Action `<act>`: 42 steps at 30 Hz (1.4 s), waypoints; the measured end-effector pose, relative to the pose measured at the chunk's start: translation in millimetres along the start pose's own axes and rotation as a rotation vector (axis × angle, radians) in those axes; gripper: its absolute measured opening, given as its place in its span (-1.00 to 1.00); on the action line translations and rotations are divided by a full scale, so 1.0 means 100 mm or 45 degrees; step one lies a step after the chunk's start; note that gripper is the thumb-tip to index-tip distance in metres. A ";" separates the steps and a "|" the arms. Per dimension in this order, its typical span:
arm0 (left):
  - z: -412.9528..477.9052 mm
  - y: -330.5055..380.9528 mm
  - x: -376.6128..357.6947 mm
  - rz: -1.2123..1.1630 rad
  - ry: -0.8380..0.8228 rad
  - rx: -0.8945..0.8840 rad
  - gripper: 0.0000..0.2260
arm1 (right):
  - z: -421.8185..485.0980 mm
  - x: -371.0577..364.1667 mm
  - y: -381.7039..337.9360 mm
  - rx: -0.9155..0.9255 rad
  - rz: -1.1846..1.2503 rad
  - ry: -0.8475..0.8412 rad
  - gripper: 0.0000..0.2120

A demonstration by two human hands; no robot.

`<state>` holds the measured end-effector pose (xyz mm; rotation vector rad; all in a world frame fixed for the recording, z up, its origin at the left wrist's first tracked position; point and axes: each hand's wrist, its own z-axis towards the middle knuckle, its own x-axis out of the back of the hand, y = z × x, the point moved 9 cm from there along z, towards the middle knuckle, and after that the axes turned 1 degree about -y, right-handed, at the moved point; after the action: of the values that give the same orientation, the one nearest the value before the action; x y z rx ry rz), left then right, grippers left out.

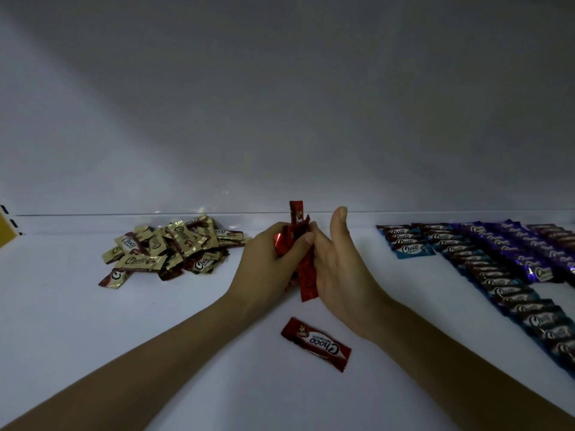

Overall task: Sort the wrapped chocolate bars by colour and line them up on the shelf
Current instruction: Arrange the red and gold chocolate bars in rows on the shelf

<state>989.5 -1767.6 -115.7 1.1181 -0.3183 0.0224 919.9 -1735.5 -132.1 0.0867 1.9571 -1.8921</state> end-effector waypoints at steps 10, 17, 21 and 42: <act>0.03 -0.25 0.21 -0.206 0.252 0.237 -0.76 | -0.14 0.45 -0.41 0.165 -1.066 0.206 -0.62; 0.00 -0.33 0.26 -0.366 0.333 0.323 -0.77 | -0.32 0.14 -0.05 -0.036 -1.734 -0.445 -0.76; -0.01 -0.36 0.28 -0.377 0.366 0.350 -0.77 | -0.25 0.37 -0.37 0.192 -2.001 -0.045 -0.84; -0.03 -0.39 0.32 -0.368 0.392 0.337 -0.72 | -0.15 0.81 -0.33 0.126 -2.160 0.220 -0.51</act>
<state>1027.8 -1786.4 -143.1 1.3930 0.1276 -0.0197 831.7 -1743.1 -127.7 -1.9817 2.0977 -2.8064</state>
